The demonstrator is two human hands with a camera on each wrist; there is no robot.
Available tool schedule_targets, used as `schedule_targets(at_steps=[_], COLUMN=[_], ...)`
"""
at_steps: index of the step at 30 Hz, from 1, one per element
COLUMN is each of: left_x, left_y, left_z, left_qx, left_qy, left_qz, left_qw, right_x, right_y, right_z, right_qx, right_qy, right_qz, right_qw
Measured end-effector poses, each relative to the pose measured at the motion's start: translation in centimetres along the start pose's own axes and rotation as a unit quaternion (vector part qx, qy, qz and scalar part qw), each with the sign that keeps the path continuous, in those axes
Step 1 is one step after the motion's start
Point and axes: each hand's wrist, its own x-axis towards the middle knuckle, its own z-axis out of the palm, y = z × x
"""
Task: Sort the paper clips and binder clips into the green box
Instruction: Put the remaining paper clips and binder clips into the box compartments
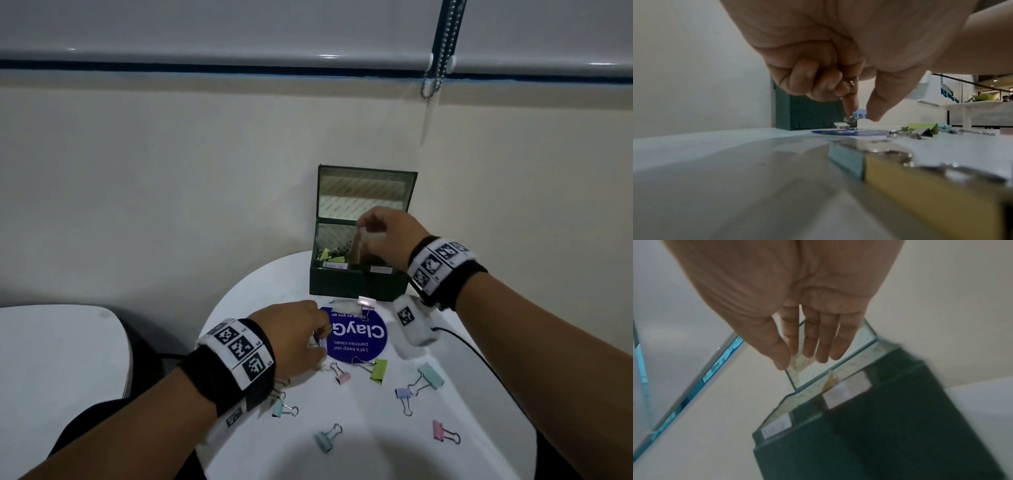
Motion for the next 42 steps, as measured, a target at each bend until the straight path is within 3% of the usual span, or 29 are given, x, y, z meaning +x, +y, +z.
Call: schedule_targets(at_steps=[4,7,13,18,24,29,32,34,42], left_x=[0.4,2.2,9.2,12.7,11.8,6.4,3.1,1.8,0.6], left_y=[-0.3,-0.8,-0.6,-0.1,0.5,1.8,3.3,4.0,3.8], left_z=[-1.2,-3.8,-7.0,-5.8,-5.5,-5.8,-5.0,-3.8,-0.5], left_qx=[-0.013,-0.011,-0.045,-0.01,0.07,0.098,0.091,0.118,0.184], left_qy=[0.024,0.063,0.148,0.126,0.044,0.072,-0.068,-0.128,-0.123], left_qz=[-0.017,-0.033,-0.071,-0.067,-0.045,0.066,0.106,0.135,0.165], left_qw=[0.999,0.997,0.985,0.99,0.996,0.99,0.988,0.975,0.961], right_x=[-6.1,-9.8,-13.0,-13.2,-14.8,-16.2,-16.2,-16.1,-17.1], right_y=[2.8,4.7,6.4,6.2,5.9,5.8,5.8,5.7,5.3], right_z=[-1.9,-2.3,-0.9,-0.5,-0.7,0.0,0.4,0.5,0.4], right_qx=[-0.092,-0.217,-0.23,-0.226,-0.195,-0.188,-0.185,-0.195,-0.148], right_qy=[-0.102,-0.207,-0.265,-0.268,-0.25,-0.241,-0.233,-0.239,-0.182], right_qz=[-0.013,0.002,0.055,0.032,-0.016,-0.054,-0.083,-0.095,-0.071], right_qw=[0.99,0.954,0.935,0.936,0.948,0.951,0.951,0.947,0.97])
